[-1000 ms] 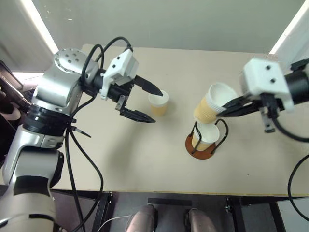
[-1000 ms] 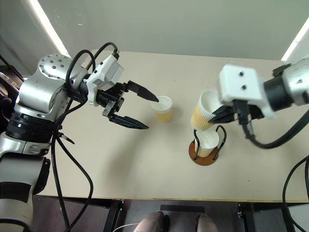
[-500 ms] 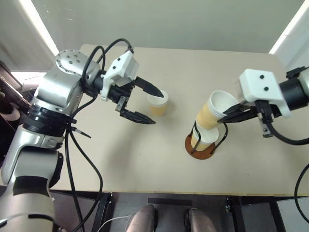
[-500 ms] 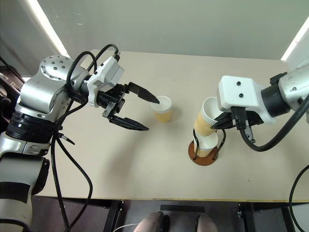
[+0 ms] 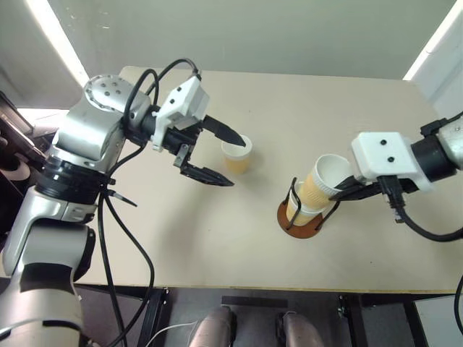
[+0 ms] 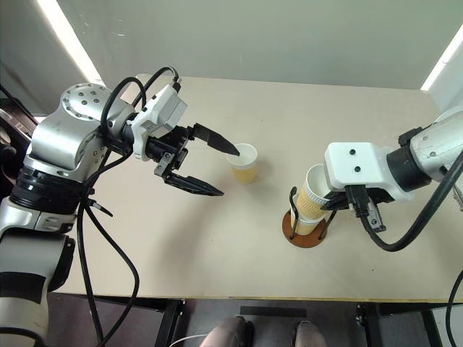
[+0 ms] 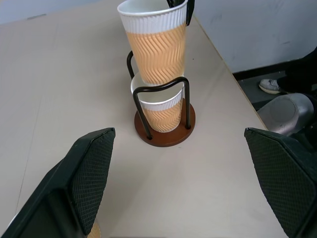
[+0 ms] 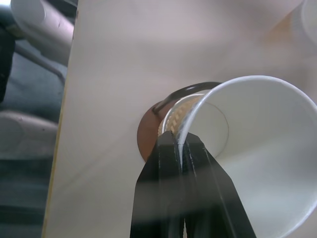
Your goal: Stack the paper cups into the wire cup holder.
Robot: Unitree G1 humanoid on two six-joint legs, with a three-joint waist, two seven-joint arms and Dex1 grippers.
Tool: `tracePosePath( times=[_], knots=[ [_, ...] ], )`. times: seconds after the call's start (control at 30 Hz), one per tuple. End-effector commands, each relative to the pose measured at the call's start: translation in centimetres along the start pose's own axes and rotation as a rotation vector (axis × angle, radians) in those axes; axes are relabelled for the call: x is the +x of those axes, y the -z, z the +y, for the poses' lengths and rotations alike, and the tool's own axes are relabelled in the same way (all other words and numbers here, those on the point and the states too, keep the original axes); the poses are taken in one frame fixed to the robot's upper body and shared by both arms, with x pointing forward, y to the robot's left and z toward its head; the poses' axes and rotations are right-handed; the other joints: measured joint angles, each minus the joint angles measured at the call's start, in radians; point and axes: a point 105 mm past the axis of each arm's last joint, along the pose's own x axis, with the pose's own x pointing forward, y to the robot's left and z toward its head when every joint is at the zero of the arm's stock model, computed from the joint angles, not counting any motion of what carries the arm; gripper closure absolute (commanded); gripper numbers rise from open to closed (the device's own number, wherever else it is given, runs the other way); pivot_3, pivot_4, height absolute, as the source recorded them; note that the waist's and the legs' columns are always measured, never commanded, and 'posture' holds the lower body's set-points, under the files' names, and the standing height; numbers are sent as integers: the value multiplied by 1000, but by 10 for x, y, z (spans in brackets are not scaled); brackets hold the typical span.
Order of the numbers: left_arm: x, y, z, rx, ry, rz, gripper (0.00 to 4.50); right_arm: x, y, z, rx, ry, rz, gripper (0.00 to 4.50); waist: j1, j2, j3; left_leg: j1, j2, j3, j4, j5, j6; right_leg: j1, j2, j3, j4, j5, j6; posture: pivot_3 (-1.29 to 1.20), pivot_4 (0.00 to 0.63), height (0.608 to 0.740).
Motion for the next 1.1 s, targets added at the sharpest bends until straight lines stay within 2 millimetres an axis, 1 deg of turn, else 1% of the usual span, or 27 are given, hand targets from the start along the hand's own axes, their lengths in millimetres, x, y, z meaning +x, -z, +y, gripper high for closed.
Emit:
tracePosePath(
  times=[0.03, 0.3, 0.33, 0.4, 0.47, 0.5, 0.53, 0.67, 0.7, 0.77, 0.83, 0.93, 1.0, 1.1],
  knots=[
    [-3, -12, -3, 47, 27, 6, 0, 2, 0, -6, -58, 36, 30, 4486, 0, 0, 0, 0, 0, 0, 0, 0, 0, 0, 0, 0, 0, 0, 0, 0, 150, 740],
    [-5, -12, -5, 41, 24, 16, 0, 5, 4, -10, -80, 40, 51, 4486, 0, 0, 0, 0, 0, 0, 0, 0, 0, 0, 0, 0, 0, 0, 0, 0, 150, 740],
    [-4, -11, -4, 41, 24, 18, 0, 5, 3, -10, -79, 39, 46, 4304, 0, 0, 0, 0, 0, 0, 0, 0, 0, 0, 0, 0, 0, 0, 0, 0, 150, 740],
    [-4, -10, -4, 39, 23, 19, 0, 4, 1, -11, -74, 41, 32, 3888, 0, 0, 0, 0, 0, 0, 0, 0, 0, 0, 0, 0, 0, 0, 0, 0, 150, 740],
    [-4, -10, -4, 36, 23, 20, 0, 2, -2, -13, -68, 49, 18, 3109, 0, 0, 0, 0, 0, 0, 0, 0, 0, 0, 0, 0, 0, 0, 0, 0, 150, 740],
    [-4, -10, -4, 34, 23, 20, 0, 2, -2, -14, -65, 53, 14, 2875, 0, 0, 0, 0, 0, 0, 0, 0, 0, 0, 0, 0, 0, 0, 0, 0, 150, 740],
    [-4, -9, -3, 33, 22, 22, 0, 1, -2, -15, -63, 59, 13, 2548, 0, 0, 0, 0, 0, 0, 0, 0, 0, 0, 0, 0, 0, 0, 0, 0, 150, 740],
    [-4, -8, -2, 25, 16, 27, 0, -2, -8, -22, -43, 104, -27, 1055, 0, 0, 0, 0, 0, 0, 0, 0, 0, 0, 0, 0, 0, 0, 0, 0, 150, 740],
    [-4, -8, 1, 26, 0, 31, 0, -4, -10, -25, -20, 129, -51, 797, 0, 0, 0, 0, 0, 0, 0, 0, 0, 0, 0, 0, 0, 0, 0, 0, 150, 740],
    [-4, -7, 9, 36, -56, 57, 0, -13, -13, -32, 31, 183, -94, 797, 1, 0, 0, 0, 0, 0, 0, 0, 0, 0, 0, 0, 0, 0, 0, 0, 150, 740],
    [-5, 4, 19, 55, -122, 150, 0, -26, -15, -41, 82, 248, -151, 797, 1, 0, 0, 0, 0, 0, 1, 0, 0, 0, 0, 0, 0, 0, 0, 0, 150, 740],
    [-6, 18, 21, 83, -141, 233, 0, -43, -26, -51, 159, 327, -282, 797, -2, 0, 0, 0, 0, 0, 0, 0, 0, -1, 0, 0, 0, 0, 0, 0, 150, 740],
    [-4, 25, 25, 98, -161, 274, 0, -50, -32, -52, 200, 335, -348, 797, -2, 0, 0, 0, 0, 0, -1, 0, 0, -1, 0, 0, 0, 0, -1, 0, 150, 740],
    [-1, 38, 35, 109, -210, 349, 0, -53, -36, -45, 237, 313, -395, 797, 0, 0, 0, 0, 0, 0, -1, 0, 0, -1, 0, 0, 0, 0, -1, 0, 150, 740]
  ],
)
